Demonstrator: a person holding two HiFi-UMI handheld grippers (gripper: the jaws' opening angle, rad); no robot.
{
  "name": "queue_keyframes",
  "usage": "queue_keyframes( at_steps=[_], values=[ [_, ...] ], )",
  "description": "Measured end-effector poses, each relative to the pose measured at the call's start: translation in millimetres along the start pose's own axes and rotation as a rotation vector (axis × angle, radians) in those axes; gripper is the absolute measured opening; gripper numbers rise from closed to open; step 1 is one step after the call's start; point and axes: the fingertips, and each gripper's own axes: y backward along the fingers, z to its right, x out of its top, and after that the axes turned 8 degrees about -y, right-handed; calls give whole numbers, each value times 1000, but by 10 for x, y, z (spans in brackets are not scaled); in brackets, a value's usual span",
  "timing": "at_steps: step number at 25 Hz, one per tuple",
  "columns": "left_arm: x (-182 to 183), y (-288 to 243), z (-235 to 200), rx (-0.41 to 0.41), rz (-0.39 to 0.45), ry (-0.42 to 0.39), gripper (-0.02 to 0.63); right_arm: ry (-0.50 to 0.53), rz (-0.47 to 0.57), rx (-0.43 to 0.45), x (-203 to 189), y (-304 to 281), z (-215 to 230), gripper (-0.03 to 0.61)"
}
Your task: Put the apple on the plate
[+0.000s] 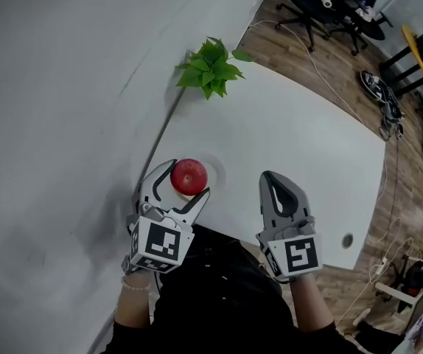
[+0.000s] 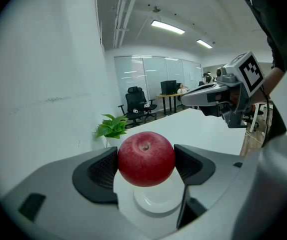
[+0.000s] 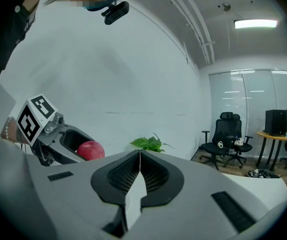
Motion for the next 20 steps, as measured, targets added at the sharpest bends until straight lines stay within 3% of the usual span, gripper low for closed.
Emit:
queue_keyframes(
  at_steps=[20],
  values=[
    [-503, -524, 125, -64, -76, 37, 367, -23, -89, -3, -332, -137, 112, 41]
  ],
)
